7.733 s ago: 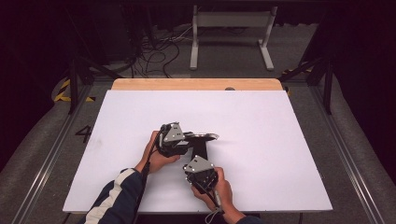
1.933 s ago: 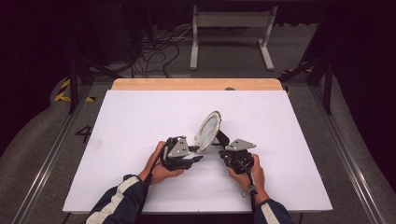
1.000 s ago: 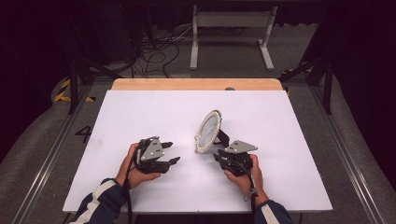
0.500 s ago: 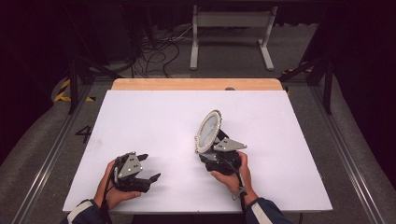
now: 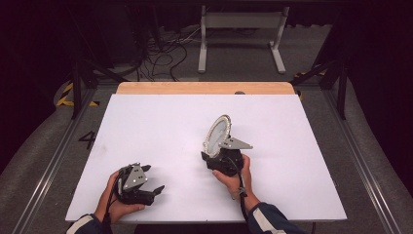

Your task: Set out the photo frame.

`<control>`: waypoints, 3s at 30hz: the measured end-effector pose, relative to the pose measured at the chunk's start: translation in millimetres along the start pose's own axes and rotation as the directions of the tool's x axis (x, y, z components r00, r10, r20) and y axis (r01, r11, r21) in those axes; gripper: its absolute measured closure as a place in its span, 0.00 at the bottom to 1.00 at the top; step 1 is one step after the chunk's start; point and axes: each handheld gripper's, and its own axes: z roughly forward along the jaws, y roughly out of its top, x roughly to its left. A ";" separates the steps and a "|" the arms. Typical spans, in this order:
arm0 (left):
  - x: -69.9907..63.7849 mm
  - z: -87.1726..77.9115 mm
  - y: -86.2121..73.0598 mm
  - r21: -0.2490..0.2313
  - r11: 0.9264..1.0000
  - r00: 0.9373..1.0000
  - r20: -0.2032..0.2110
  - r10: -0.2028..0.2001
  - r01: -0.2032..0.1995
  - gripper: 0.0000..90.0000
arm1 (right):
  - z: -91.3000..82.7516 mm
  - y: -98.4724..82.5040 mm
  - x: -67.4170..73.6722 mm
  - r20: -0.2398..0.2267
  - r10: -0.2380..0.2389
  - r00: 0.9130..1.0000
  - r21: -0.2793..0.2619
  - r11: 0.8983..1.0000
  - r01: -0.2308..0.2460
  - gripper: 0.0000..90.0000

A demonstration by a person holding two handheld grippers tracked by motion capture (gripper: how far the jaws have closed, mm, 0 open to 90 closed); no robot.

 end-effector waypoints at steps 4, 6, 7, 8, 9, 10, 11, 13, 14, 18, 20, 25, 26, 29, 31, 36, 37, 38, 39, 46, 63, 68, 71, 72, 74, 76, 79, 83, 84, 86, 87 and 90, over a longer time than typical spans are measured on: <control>-0.4 -0.4 -2.9 0.014 1.000 1.000 -0.001 0.000 0.000 0.21 | 0.8 -0.9 -0.7 0.028 0.020 0.999 -0.010 1.000 -0.020 0.63; -0.2 -1.4 -3.5 0.015 1.000 1.000 -0.004 0.000 0.000 0.21 | 0.6 -0.9 -0.3 0.033 0.015 0.999 -0.006 1.000 -0.015 0.64; -0.1 -1.7 -3.6 0.013 1.000 1.000 -0.004 -0.003 0.003 0.21 | 0.3 -0.7 -0.5 0.032 0.008 0.999 -0.002 1.000 -0.008 0.64; 0.2 -1.8 -3.7 0.013 1.000 1.000 -0.005 -0.004 0.004 0.21 | -0.4 -0.5 -1.0 0.029 0.010 1.000 0.001 1.000 -0.010 0.64; 0.4 -1.6 -3.6 0.013 1.000 1.000 -0.006 -0.004 0.004 0.20 | -1.2 -0.7 -1.3 0.027 0.011 1.000 0.005 1.000 -0.011 0.65; 0.5 -1.3 -3.5 0.015 1.000 1.000 -0.005 -0.004 0.004 0.20 | -1.9 -0.6 -1.2 0.027 0.010 1.000 0.008 1.000 -0.010 0.66; 0.4 -0.7 -3.4 0.017 1.000 1.000 -0.004 -0.002 0.002 0.20 | -2.4 -0.6 -1.4 0.026 0.008 1.000 0.010 1.000 -0.009 0.67; 0.0 0.8 -2.9 0.023 1.000 1.000 -0.004 0.005 -0.005 0.20 | -3.8 -0.7 -2.2 0.017 0.007 1.000 0.020 1.000 -0.007 0.69; -0.2 1.5 -2.6 0.026 1.000 1.000 -0.003 0.006 -0.006 0.20 | -5.3 -0.9 -3.1 0.012 0.002 1.000 0.027 1.000 -0.002 0.69; -0.1 5.2 -0.3 0.030 0.999 1.000 0.005 0.015 -0.015 0.20 | -12.1 -4.1 -5.9 -0.010 -0.001 1.000 0.034 0.999 0.001 0.72; -0.5 9.6 3.0 0.034 0.999 0.999 0.019 0.027 -0.028 0.20 | -15.1 -5.4 -6.1 -0.014 -0.004 1.000 0.039 0.999 0.005 0.73; -3.9 16.3 9.3 0.036 0.998 0.998 0.053 0.044 -0.046 0.19 | -22.8 -8.7 -8.8 -0.047 -0.003 0.999 0.050 0.999 0.005 0.77; -4.7 17.6 10.7 0.034 0.998 0.997 0.060 0.047 -0.049 0.19 | -24.1 -9.4 -9.2 -0.051 -0.001 0.999 0.052 0.999 0.004 0.78; -5.8 20.7 13.8 0.032 0.998 0.996 0.075 0.056 -0.059 0.19 | -27.7 -11.0 -9.0 -0.055 -0.004 0.998 0.055 0.998 0.007 0.79; -5.9 22.8 15.6 0.033 0.998 0.995 0.082 0.058 -0.061 0.19 | -30.6 -12.2 -8.9 -0.058 -0.013 0.998 0.057 0.998 0.016 0.80; -5.9 27.6 20.1 0.027 0.998 0.993 0.101 0.062 -0.065 0.19 | -36.1 -14.3 -10.0 -0.075 -0.020 0.997 0.068 0.997 0.025 0.82; -6.1 28.5 21.2 0.028 0.997 0.992 0.105 0.064 -0.067 0.19 | -37.2 -14.6 -10.2 -0.078 -0.016 0.997 0.070 0.997 0.022 0.82; -6.3 29.1 21.9 0.028 0.997 0.992 0.106 0.064 -0.067 0.19 | -38.0 -15.0 -10.8 -0.082 -0.020 0.996 0.069 0.997 0.026 0.83; -5.7 30.5 23.7 0.025 0.997 0.992 0.109 0.069 -0.072 0.19 | -38.8 -15.3 -10.8 -0.081 -0.017 0.997 0.071 0.997 0.023 0.83; 1.4 42.6 42.5 -0.014 0.998 0.991 0.119 0.061 -0.060 0.18 | -49.8 -15.3 -10.6 -0.067 -0.032 0.997 0.051 0.998 0.035 0.70; 19.2 98.4 91.6 -0.113 0.993 0.973 0.228 0.037 -0.012 0.19 | -76.5 -14.5 -0.4 0.024 -0.075 0.997 -0.045 0.996 0.076 0.56; 14.1 109.6 99.0 -0.109 0.993 0.968 0.241 0.077 -0.052 0.20 | -61.7 -15.6 -8.1 -0.045 -0.037 0.998 -0.048 0.998 0.035 0.61; 11.9 112.1 100.9 -0.109 0.992 0.966 0.246 0.085 -0.059 0.21 | -54.7 -14.0 -9.7 -0.039 -0.052 0.998 -0.053 0.997 0.050 0.68; 11.9 112.5 100.8 -0.110 0.993 0.964 0.253 0.075 -0.048 0.21 | -52.9 -13.3 -10.6 -0.044 -0.042 0.998 -0.056 0.998 0.040 0.73; 12.0 113.7 101.0 -0.108 0.993 0.962 0.265 0.070 -0.042 0.21 | -51.2 -13.3 -11.8 -0.057 -0.039 0.998 -0.057 0.998 0.036 0.81; 10.7 114.1 101.6 -0.106 0.994 0.962 0.266 0.057 -0.029 0.21 | -51.9 -12.6 -12.4 -0.061 -0.043 0.997 -0.050 0.998 0.040 0.81; 9.9 114.7 103.3 -0.111 0.994 0.965 0.258 0.046 -0.018 0.22 | -52.7 -12.0 -14.6 -0.076 -0.038 0.996 -0.043 0.998 0.035 0.82; 8.7 115.2 107.9 -0.108 0.994 0.969 0.245 0.022 0.004 0.25 | -53.5 -8.9 -19.9 -0.110 -0.056 0.992 -0.016 0.998 0.054 0.83; 8.8 115.6 108.9 -0.109 0.994 0.969 0.244 0.022 0.005 0.25 | -53.5 -8.5 -22.6 -0.129 -0.050 0.990 -0.014 0.999 0.049 0.84; 10.2 118.3 111.5 -0.114 0.993 0.969 0.247 0.011 0.018 0.23 | -53.1 -6.9 -25.3 -0.149 -0.050 0.988 -0.002 0.999 0.050 0.84; 11.3 120.2 112.5 -0.114 0.993 0.968 0.251 0.002 0.027 0.22 | -53.1 -6.1 -25.2 -0.149 -0.056 0.987 0.004 0.998 0.058 0.84; 14.1 125.0 114.0 -0.097 0.994 0.966 0.257 -0.018 0.044 0.19 | -52.8 -5.2 -26.2 -0.157 -0.065 0.985 0.008 0.998 0.067 0.83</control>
